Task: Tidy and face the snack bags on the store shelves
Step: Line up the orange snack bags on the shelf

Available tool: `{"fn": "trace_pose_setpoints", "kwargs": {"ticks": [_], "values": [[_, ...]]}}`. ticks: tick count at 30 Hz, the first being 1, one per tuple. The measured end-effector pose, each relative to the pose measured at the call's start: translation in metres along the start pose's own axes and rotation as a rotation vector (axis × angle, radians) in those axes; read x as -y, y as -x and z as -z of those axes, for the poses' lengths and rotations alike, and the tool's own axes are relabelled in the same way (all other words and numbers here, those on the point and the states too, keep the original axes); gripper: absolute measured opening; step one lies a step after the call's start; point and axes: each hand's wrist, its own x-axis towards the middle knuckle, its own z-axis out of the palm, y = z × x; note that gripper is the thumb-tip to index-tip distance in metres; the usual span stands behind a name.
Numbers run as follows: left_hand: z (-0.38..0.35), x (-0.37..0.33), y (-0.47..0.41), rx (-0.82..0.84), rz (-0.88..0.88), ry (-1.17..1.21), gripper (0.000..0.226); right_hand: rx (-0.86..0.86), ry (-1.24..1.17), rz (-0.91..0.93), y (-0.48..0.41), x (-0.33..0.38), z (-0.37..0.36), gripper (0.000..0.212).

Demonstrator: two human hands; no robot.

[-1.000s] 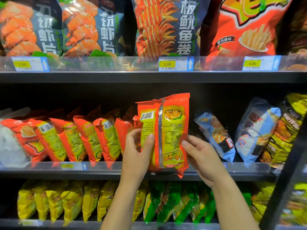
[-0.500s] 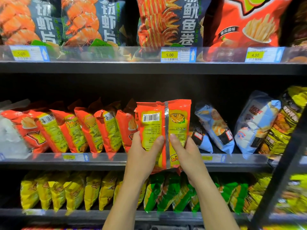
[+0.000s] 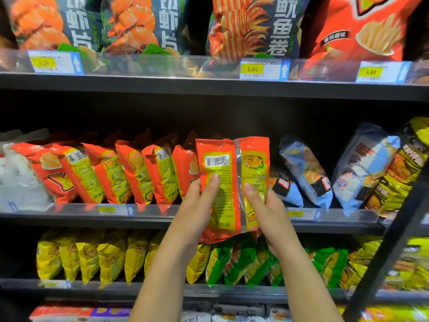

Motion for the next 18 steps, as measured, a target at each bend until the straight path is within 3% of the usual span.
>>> {"fn": "trace_pose_setpoints", "kwargs": {"ticks": [3, 8, 12, 18], "values": [[0.006, 0.006, 0.001, -0.114, -0.028, -0.025, 0.048, 0.034, 0.046, 0.032, 0.011, 0.006, -0.005, 0.059], [0.019, 0.012, 0.01, -0.085, 0.081, 0.163, 0.041, 0.067, -0.052, -0.067, 0.031, 0.012, -0.001, 0.087], [0.015, 0.018, 0.021, -0.042, -0.021, 0.031, 0.045, -0.012, 0.042, -0.007, 0.054, 0.014, -0.004, 0.052], [-0.015, 0.045, 0.038, 0.054, -0.062, -0.149, 0.035, -0.239, 0.103, 0.003, 0.102, -0.002, 0.014, 0.033]]}}
